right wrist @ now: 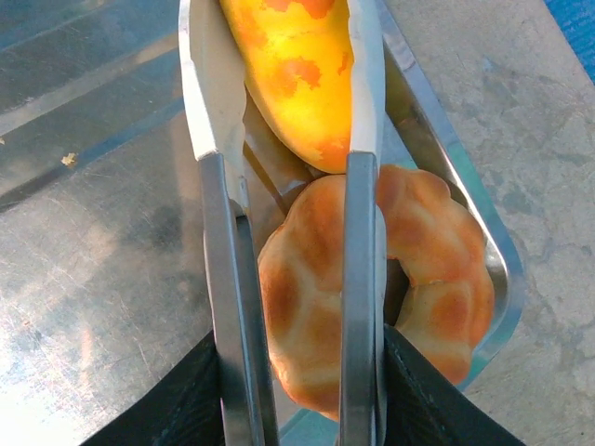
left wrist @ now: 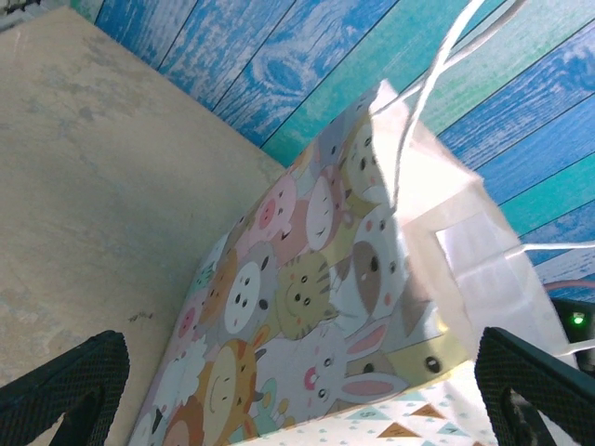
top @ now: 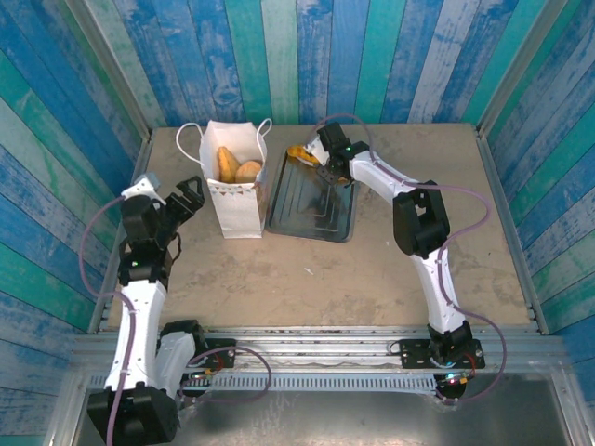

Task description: Place the fake bread into the paper bag

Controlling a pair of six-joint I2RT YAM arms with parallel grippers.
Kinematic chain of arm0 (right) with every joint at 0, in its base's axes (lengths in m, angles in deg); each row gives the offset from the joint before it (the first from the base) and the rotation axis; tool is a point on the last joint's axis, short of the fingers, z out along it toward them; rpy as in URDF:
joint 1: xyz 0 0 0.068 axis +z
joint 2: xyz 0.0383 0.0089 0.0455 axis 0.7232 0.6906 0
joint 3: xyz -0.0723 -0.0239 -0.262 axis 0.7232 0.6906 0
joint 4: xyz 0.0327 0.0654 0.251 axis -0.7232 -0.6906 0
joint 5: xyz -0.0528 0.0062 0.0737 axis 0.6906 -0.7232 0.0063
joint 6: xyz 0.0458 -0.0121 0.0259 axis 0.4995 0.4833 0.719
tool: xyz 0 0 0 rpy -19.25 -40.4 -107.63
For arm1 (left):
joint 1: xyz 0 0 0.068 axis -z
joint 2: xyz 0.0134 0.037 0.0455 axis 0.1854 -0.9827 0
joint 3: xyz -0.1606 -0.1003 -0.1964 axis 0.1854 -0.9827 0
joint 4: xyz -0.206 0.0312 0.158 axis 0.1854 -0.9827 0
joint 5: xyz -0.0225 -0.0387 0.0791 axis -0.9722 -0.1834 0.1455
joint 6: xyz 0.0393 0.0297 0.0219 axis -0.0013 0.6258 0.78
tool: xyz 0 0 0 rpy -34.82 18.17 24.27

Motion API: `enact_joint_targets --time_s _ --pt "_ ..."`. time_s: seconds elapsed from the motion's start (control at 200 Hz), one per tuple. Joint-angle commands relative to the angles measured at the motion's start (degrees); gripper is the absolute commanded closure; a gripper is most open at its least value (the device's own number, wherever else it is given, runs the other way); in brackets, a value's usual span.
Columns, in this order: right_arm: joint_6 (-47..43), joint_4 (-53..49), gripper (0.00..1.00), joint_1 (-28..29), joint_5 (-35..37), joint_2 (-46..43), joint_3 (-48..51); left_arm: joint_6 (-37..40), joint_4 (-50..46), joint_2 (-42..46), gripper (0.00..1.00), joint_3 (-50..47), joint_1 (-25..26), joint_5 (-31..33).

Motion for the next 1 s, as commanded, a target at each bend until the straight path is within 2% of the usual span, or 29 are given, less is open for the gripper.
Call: enact_joint_targets --time_s 0.0,0.235,0.346,0.681,0.942,0.992 --pt "1.35 -0.55 0.65 0.28 -0.13 -4.85 -0.48 1.96 -2.33 0.05 0.0 4.42 -0.02 0.94" --pt "7.68 0.13 0.68 0.37 -0.31 -14.51 4.31 1.9 -7.01 -0.24 0.01 10.25 -0.03 0.95" --pt "13.56 3.08 0.69 0.36 -0.42 -22.42 11.28 1.26 -8.4 -1.41 0.0 11.63 0.01 0.62" --pt "25.4 5.89 0.7 0.71 -7.11 -44.16 25.72 -3.41 -5.18 -6.7 0.06 12.17 -0.01 -3.86" --pt "27.36 2.04 0.7 5.23 -9.1 -53.63 24.7 -5.44 1.92 -13.23 0.14 12.42 -0.03 -7.85" --pt "27.72 1.79 0.7 8.12 -9.05 -54.69 24.17 -5.88 3.09 -14.81 0.16 12.59 -0.01 -8.44"
